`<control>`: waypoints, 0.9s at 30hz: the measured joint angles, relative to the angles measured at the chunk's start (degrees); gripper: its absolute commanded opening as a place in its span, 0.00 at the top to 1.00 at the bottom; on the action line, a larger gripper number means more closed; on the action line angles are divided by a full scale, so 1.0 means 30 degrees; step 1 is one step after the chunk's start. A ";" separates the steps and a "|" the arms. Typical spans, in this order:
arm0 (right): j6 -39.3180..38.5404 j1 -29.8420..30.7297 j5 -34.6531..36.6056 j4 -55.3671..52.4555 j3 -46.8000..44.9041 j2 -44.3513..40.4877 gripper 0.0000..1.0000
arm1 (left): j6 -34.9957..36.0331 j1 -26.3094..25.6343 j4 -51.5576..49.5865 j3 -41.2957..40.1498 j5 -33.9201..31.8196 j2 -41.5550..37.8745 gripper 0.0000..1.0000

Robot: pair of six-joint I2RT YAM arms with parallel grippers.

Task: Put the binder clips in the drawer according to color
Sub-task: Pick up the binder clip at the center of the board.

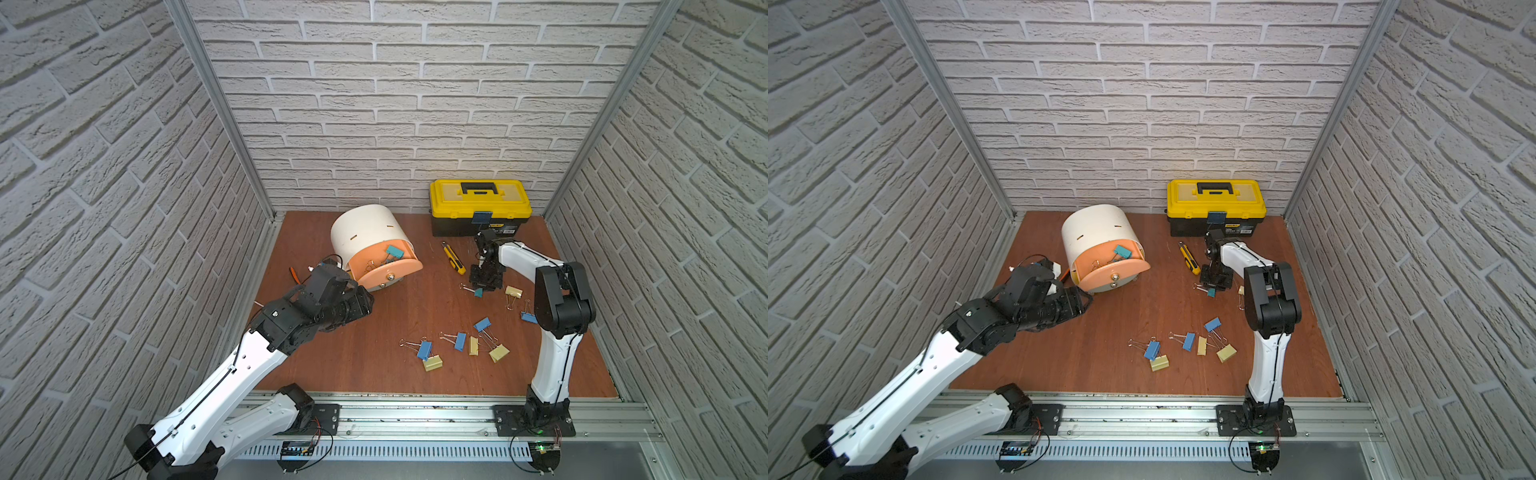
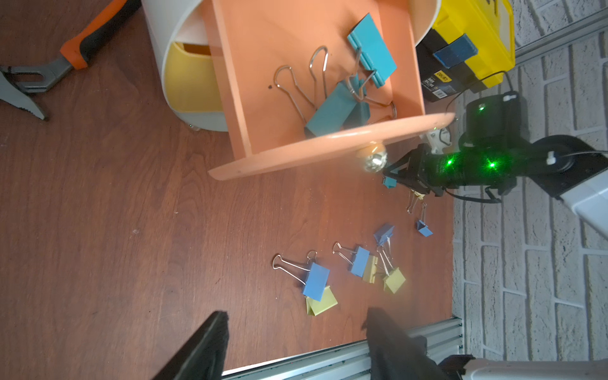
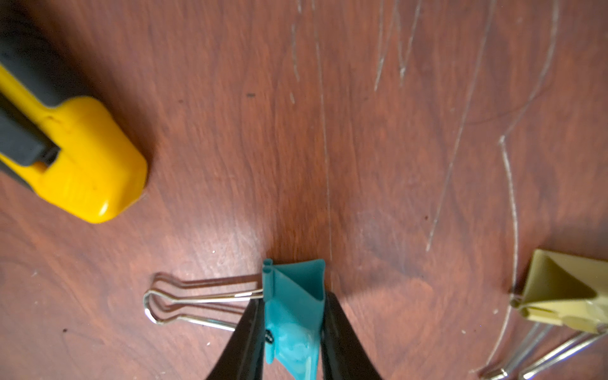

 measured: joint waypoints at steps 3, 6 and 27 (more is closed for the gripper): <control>-0.0029 0.0000 -0.0146 -0.0051 0.0000 -0.0087 0.82 | 0.0357 0.0328 -0.0007 0.0648 0.0029 0.0357 0.29; -0.0087 0.0000 -0.0335 -0.0219 0.0000 -0.0481 0.82 | 0.0780 0.0984 0.0000 0.1246 0.0168 0.0699 0.29; -0.0138 0.0787 -0.1996 -0.2594 0.5486 -0.3898 0.82 | 0.3708 0.4138 0.0153 0.5508 0.2841 0.5362 0.29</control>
